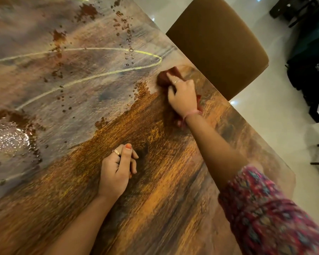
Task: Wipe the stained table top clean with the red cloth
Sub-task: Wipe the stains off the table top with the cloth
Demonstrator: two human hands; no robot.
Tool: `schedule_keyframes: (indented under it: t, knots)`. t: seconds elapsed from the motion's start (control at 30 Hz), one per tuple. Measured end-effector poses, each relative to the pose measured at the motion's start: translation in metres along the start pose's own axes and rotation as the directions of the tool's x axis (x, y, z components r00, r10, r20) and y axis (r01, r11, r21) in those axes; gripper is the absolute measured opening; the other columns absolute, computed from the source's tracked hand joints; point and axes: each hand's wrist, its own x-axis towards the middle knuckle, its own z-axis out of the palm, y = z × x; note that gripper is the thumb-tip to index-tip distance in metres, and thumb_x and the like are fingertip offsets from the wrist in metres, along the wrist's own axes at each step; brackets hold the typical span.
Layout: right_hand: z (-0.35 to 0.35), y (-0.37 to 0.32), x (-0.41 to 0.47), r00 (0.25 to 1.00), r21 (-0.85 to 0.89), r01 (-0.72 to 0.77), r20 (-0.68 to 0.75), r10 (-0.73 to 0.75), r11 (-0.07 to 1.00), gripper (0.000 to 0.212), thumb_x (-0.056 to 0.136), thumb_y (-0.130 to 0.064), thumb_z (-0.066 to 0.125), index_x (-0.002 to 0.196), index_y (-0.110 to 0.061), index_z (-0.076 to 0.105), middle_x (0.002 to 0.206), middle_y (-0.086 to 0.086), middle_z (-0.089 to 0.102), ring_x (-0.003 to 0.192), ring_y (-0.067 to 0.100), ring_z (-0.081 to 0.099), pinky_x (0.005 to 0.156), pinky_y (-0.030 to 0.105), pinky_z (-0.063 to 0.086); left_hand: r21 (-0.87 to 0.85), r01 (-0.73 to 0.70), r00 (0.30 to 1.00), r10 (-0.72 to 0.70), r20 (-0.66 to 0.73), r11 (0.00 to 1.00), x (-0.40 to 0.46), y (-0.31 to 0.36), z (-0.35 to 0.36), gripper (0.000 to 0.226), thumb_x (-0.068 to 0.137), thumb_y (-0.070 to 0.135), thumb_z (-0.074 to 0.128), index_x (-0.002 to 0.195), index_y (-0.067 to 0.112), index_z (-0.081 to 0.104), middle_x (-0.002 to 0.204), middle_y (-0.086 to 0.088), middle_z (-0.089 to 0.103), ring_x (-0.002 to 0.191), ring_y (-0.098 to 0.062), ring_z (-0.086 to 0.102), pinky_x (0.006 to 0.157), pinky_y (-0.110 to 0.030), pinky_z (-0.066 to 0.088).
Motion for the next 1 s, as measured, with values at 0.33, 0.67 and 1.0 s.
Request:
schedule_keyframes:
  t: [0.33, 0.67, 1.0]
  knots:
    - [-0.031, 0.050, 0.075, 0.905, -0.003, -0.425, 0.010, 0.425, 0.905, 0.051, 0.095, -0.018, 0.040, 0.145, -0.029, 0.037, 0.144, 0.008, 0.045, 0.129, 0.033, 0.041, 0.109, 0.033, 0.024, -0.033, 0.024, 1.000, -0.024, 0.004, 0.999, 0.000, 0.002, -0.004, 0.041, 0.098, 0.035, 0.034, 0.072, 0.013, 0.057, 0.050, 0.000, 0.054, 0.039, -0.014, 0.044, 0.041, -0.026, 0.037]
    - [0.003, -0.034, -0.025, 0.997, 0.078, 0.055, 0.057, -0.059, 0.995, 0.048, 0.095, -0.013, 0.044, 0.141, -0.028, 0.045, 0.135, -0.001, 0.054, 0.102, 0.020, 0.045, 0.085, 0.021, 0.032, -0.047, 0.047, 0.999, -0.047, -0.004, 0.998, 0.001, 0.000, -0.003, 0.040, 0.098, 0.035, 0.035, 0.073, 0.014, 0.057, 0.050, -0.003, 0.056, 0.039, -0.011, 0.045, 0.043, -0.023, 0.038]
    - [-0.019, -0.001, 0.034, 0.978, -0.023, -0.203, 0.039, 0.203, 0.979, 0.046, 0.094, -0.021, 0.046, 0.139, -0.032, 0.046, 0.133, 0.006, 0.056, 0.117, 0.030, 0.051, 0.103, 0.033, 0.039, -0.082, 0.059, 0.998, -0.059, -0.001, 0.995, -0.002, -0.001, -0.005, 0.039, 0.098, 0.036, 0.035, 0.073, 0.015, 0.057, 0.047, 0.001, 0.053, 0.040, -0.010, 0.043, 0.045, -0.020, 0.037]
